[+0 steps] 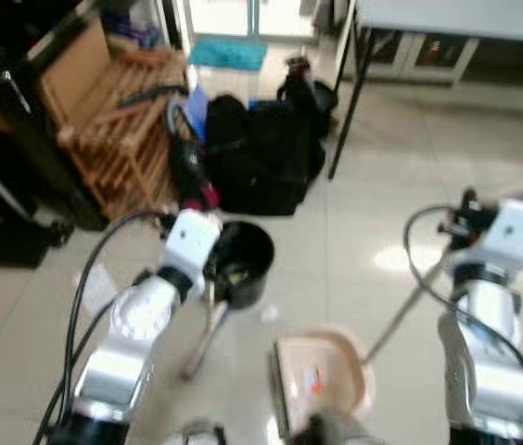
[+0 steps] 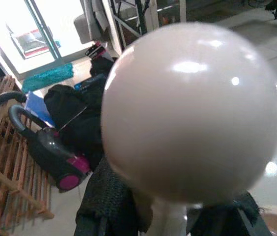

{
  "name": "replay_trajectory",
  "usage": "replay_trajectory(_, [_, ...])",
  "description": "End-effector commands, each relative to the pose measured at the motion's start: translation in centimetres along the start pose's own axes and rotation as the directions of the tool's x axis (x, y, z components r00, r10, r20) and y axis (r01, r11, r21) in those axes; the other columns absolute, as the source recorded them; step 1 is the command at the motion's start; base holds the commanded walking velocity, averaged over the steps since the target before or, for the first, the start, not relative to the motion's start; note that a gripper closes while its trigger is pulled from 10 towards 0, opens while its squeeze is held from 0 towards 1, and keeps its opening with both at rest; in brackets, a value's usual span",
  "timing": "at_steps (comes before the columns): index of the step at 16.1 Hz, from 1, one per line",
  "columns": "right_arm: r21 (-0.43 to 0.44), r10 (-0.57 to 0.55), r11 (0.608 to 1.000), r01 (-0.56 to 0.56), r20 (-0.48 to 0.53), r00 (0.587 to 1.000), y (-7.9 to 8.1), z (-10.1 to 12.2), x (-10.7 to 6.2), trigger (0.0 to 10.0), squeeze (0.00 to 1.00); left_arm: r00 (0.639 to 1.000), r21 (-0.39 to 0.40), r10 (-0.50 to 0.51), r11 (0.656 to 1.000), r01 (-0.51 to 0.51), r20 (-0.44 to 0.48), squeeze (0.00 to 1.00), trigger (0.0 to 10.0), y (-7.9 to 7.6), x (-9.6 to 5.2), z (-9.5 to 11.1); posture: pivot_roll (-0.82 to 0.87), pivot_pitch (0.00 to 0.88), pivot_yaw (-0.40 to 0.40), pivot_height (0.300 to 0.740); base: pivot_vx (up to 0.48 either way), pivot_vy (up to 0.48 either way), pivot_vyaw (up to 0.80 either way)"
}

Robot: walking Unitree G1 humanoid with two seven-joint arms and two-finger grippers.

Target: Sweep floor

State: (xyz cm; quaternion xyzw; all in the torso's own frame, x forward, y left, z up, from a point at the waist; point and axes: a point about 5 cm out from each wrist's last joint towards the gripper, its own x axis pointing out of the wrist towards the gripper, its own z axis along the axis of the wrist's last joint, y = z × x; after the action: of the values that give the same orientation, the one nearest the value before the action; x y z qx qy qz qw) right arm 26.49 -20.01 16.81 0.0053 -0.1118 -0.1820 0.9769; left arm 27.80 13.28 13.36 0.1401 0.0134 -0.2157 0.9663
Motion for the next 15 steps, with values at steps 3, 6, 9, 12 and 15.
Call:
replay_trajectory(3, [-0.01,-0.017,1.0,0.017,0.028,0.999,-0.3,0.8,-0.1,10.0,0.0,0.999,0.012,-0.006,1.0,0.006,0.034,0.0,10.0,-0.4,-0.1,0.7,-0.05,0.169,0.019,0.74,0.0,-0.48,0.0])
replay_trajectory(6, [-0.008,-0.025,1.0,0.025,0.028,0.999,-0.2,1.0,-0.1,10.0,0.0,0.999,0.011,-0.009,1.0,0.008,0.034,0.0,10.0,-0.4,-0.2,0.7,-0.05,0.171,0.02,0.74,0.0,-0.48,0.0])
replay_trajectory(9, [-0.005,-0.026,1.0,0.026,0.029,0.999,-0.2,1.1,0.0,10.0,0.0,1.0,-0.08,-0.015,0.997,0.015,0.003,0.0,10.0,-0.2,-0.1,0.6,-0.05,0.168,0.017,0.74,0.0,0.0,0.0])
replay_trajectory(12, [-0.005,-0.025,1.0,0.025,0.028,0.999,-0.2,1.1,0.0,10.0,0.0,1.0,-0.077,0.013,0.997,-0.012,0.019,0.0,10.0,0.3,0.0,0.8,-0.05,0.166,0.015,0.74,0.0,0.48,0.0])
replay_trajectory(15, [-0.003,-0.022,1.0,0.022,0.035,0.999,-0.1,1.3,0.1,10.0,0.0,0.998,-0.043,0.043,0.998,-0.041,0.035,0.0,10.0,1.1,-0.1,0.9,-0.05,0.155,0.017,0.74,0.0,0.32,0.0])
